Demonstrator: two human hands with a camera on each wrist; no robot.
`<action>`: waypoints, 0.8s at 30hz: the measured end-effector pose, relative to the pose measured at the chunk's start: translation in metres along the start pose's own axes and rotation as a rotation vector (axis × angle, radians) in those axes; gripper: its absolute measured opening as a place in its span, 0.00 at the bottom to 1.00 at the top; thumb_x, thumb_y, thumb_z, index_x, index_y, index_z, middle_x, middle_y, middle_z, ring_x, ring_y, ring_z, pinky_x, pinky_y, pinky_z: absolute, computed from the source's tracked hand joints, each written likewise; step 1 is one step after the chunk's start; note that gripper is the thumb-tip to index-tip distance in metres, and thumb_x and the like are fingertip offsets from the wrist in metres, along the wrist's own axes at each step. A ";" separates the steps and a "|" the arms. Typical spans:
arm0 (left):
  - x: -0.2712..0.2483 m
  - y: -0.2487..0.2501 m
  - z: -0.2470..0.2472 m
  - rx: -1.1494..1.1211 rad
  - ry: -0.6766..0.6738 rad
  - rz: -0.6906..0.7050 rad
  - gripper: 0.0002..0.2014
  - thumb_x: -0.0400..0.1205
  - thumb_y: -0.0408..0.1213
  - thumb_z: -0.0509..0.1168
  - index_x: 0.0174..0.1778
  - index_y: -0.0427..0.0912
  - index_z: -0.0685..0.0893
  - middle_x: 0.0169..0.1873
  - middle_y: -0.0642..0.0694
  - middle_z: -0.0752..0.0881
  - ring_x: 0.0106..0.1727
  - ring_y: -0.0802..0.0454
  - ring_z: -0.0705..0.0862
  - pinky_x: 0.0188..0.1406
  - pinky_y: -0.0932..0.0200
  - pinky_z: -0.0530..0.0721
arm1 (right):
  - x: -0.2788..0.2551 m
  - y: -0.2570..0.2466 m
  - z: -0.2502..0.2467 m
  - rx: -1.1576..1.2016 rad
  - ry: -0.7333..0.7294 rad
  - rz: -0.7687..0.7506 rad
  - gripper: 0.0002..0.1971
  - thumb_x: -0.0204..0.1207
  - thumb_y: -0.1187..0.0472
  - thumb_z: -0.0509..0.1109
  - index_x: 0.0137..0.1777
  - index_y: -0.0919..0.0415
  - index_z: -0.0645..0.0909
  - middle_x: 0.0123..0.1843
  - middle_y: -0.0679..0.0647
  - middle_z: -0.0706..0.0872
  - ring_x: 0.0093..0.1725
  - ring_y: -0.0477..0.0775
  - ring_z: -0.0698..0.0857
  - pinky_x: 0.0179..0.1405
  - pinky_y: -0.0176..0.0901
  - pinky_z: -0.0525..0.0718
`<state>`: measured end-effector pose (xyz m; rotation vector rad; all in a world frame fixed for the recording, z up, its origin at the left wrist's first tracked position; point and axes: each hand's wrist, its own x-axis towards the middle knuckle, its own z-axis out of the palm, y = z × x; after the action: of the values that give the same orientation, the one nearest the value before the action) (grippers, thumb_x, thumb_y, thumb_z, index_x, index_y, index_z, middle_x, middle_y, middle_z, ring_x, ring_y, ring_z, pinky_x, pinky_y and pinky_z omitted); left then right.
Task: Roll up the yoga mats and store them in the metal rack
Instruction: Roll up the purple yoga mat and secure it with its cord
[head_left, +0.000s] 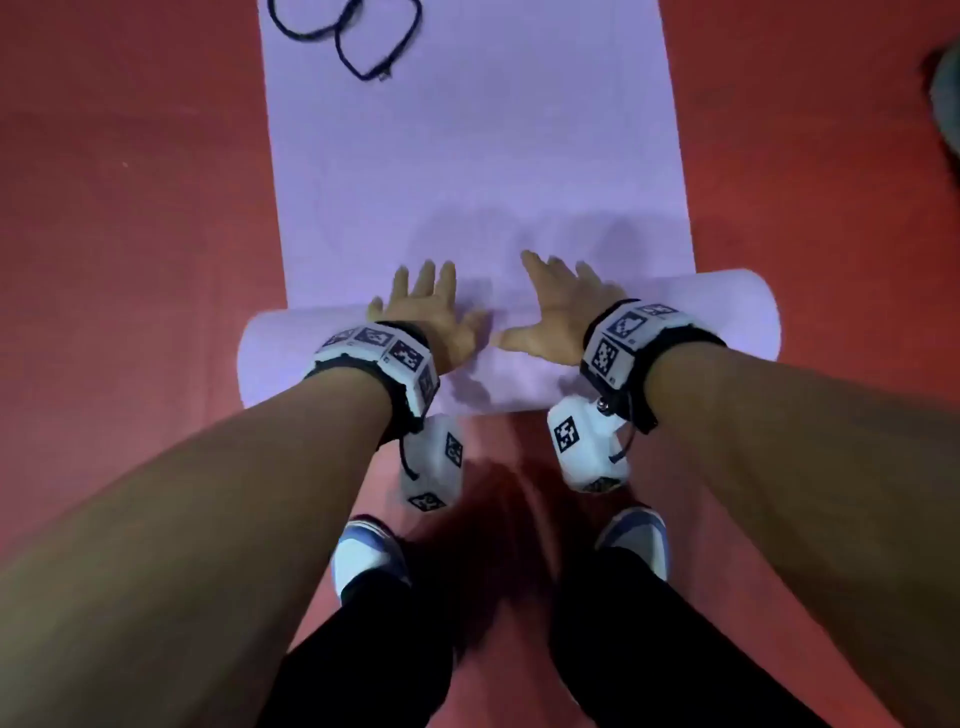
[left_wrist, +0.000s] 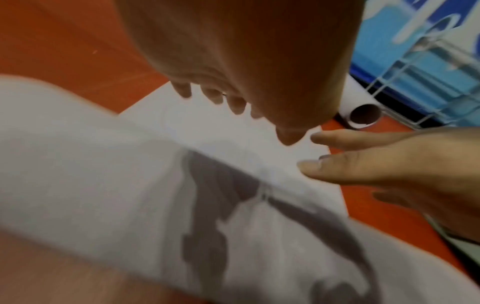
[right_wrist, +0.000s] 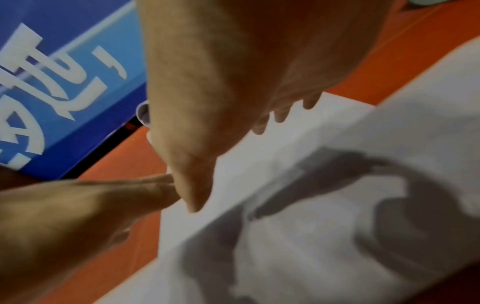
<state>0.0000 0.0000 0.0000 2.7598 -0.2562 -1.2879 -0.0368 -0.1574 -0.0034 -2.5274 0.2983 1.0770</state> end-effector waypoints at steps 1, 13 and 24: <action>0.001 -0.005 0.017 0.001 -0.023 -0.031 0.37 0.87 0.62 0.46 0.87 0.50 0.40 0.87 0.50 0.47 0.87 0.46 0.46 0.83 0.38 0.49 | 0.001 0.001 0.017 -0.042 -0.005 0.020 0.51 0.71 0.26 0.62 0.86 0.47 0.41 0.86 0.55 0.56 0.84 0.64 0.55 0.78 0.65 0.58; -0.086 -0.034 0.155 0.051 -0.053 0.050 0.39 0.73 0.48 0.72 0.78 0.47 0.60 0.70 0.37 0.72 0.72 0.36 0.72 0.66 0.42 0.71 | -0.091 0.017 0.154 -0.229 -0.008 0.102 0.55 0.57 0.35 0.82 0.80 0.54 0.60 0.80 0.64 0.61 0.76 0.69 0.63 0.72 0.62 0.64; -0.163 -0.048 0.260 0.189 -0.115 -0.019 0.49 0.68 0.46 0.81 0.79 0.50 0.58 0.75 0.41 0.67 0.74 0.37 0.67 0.67 0.41 0.70 | -0.162 0.039 0.260 -0.149 -0.043 0.070 0.35 0.69 0.52 0.76 0.74 0.60 0.67 0.72 0.62 0.67 0.72 0.68 0.67 0.67 0.59 0.68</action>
<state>-0.2970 0.0764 -0.0517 2.8504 -0.3792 -1.5027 -0.3294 -0.0759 -0.0608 -2.6376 0.3079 1.2209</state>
